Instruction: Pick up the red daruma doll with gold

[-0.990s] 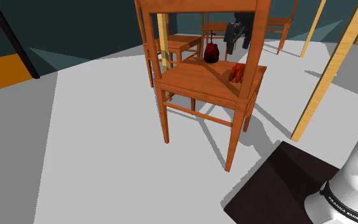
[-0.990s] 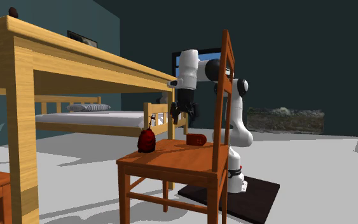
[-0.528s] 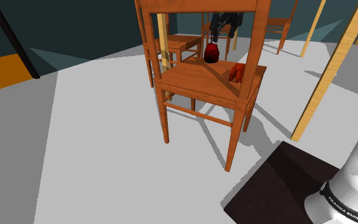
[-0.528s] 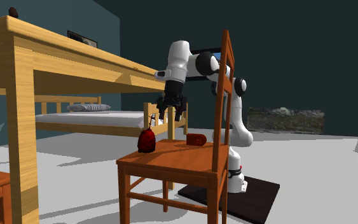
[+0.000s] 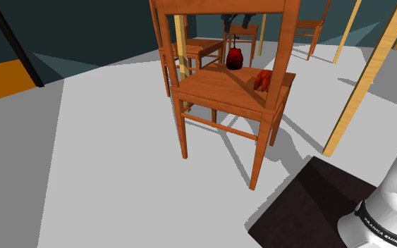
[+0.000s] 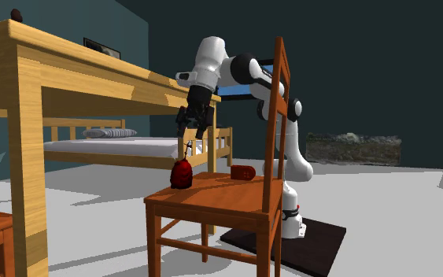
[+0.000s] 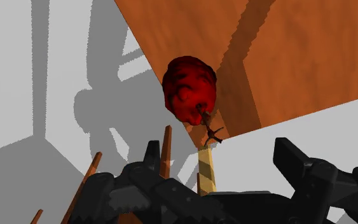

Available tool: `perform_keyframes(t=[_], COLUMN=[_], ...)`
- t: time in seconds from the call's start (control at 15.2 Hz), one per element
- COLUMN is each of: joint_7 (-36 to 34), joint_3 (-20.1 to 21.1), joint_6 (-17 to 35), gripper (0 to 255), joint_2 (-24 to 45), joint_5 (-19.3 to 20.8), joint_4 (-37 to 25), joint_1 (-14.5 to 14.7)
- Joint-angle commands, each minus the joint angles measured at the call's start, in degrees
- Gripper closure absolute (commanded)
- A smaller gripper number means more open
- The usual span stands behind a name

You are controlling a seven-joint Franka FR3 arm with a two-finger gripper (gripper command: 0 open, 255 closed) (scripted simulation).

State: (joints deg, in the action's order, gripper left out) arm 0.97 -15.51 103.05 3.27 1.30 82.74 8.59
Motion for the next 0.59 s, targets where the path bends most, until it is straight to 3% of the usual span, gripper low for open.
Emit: perform_keyframes(t=[0.0,0.4,0.46,0.53], joint_7=[0.06,-0.29,-0.25,-0.29], joint_3=[-0.04,0.06,0.04,0.06], joint_6=[1.51,5.40,5.34,5.30], gripper=[0,0,255,255], joint_2=[0.28,-0.87,-0.83,-0.84], joint_5=[-0.04,0.37,0.35,0.36], joint_4=[1.00,6.01,5.90,5.88], joint_1=[-0.06,0.10,0.08,0.10])
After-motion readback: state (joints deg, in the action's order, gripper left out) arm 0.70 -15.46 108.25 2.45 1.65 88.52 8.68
